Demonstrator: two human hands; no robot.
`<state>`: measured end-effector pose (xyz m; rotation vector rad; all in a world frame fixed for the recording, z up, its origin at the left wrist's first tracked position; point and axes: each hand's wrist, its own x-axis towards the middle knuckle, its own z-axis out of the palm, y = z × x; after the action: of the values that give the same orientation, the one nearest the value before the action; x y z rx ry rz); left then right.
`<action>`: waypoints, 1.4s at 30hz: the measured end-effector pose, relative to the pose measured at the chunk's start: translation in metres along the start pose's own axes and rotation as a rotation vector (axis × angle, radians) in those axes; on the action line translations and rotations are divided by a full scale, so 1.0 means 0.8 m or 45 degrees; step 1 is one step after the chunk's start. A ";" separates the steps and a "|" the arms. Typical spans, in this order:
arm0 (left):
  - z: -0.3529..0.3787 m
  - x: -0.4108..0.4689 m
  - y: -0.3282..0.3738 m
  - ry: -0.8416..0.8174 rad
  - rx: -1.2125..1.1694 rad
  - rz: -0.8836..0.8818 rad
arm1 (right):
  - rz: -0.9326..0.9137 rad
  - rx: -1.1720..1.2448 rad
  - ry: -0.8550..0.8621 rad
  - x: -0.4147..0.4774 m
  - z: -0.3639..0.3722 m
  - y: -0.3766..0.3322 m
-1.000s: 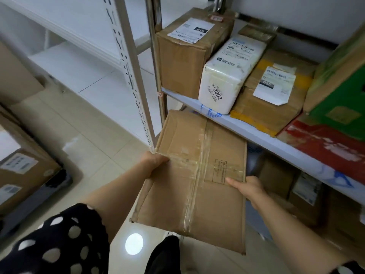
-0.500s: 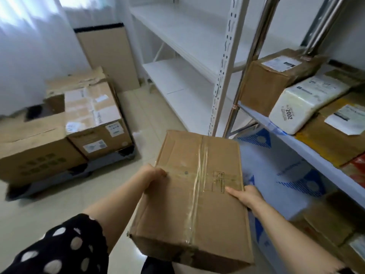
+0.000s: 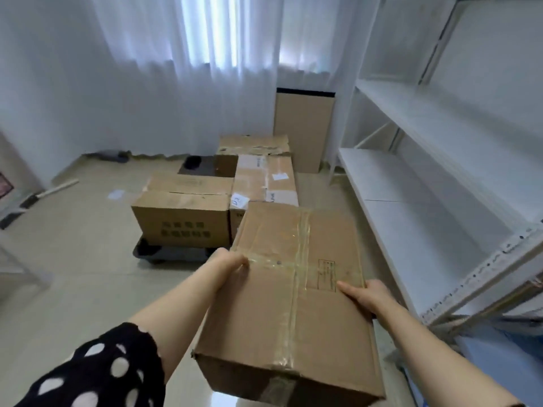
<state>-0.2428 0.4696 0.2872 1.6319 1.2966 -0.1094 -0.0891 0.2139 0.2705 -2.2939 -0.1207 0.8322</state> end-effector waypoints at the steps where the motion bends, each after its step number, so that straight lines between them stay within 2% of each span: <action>1: -0.031 0.016 -0.004 0.032 -0.018 -0.005 | -0.030 0.004 -0.018 0.011 0.022 -0.028; 8: -0.219 0.118 -0.023 0.294 -0.193 -0.055 | -0.159 0.070 -0.161 0.064 0.167 -0.212; 11: -0.276 0.158 -0.034 0.366 -0.308 -0.140 | -0.212 0.060 -0.163 0.085 0.219 -0.264; 17: -0.381 0.242 -0.033 0.571 -0.316 -0.191 | -0.312 -0.024 -0.209 0.139 0.304 -0.386; 22: -0.462 0.325 -0.021 0.601 -0.300 -0.296 | -0.393 -0.008 -0.349 0.247 0.386 -0.481; 29: -0.584 0.427 0.001 0.743 -0.375 -0.350 | -0.489 -0.088 -0.510 0.299 0.479 -0.654; 32: -0.637 0.466 -0.003 0.785 -0.406 -0.361 | -0.454 -0.102 -0.562 0.324 0.534 -0.712; 38: -0.754 0.561 -0.012 0.809 -0.466 -0.362 | -0.459 -0.220 -0.535 0.361 0.646 -0.822; 42: -0.837 0.638 -0.014 0.763 -0.476 -0.314 | -0.423 -0.171 -0.469 0.390 0.725 -0.881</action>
<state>-0.3583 1.3033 0.3012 1.2127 1.8387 0.4816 -0.0918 1.1771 0.2254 -2.1329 -0.7197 1.0816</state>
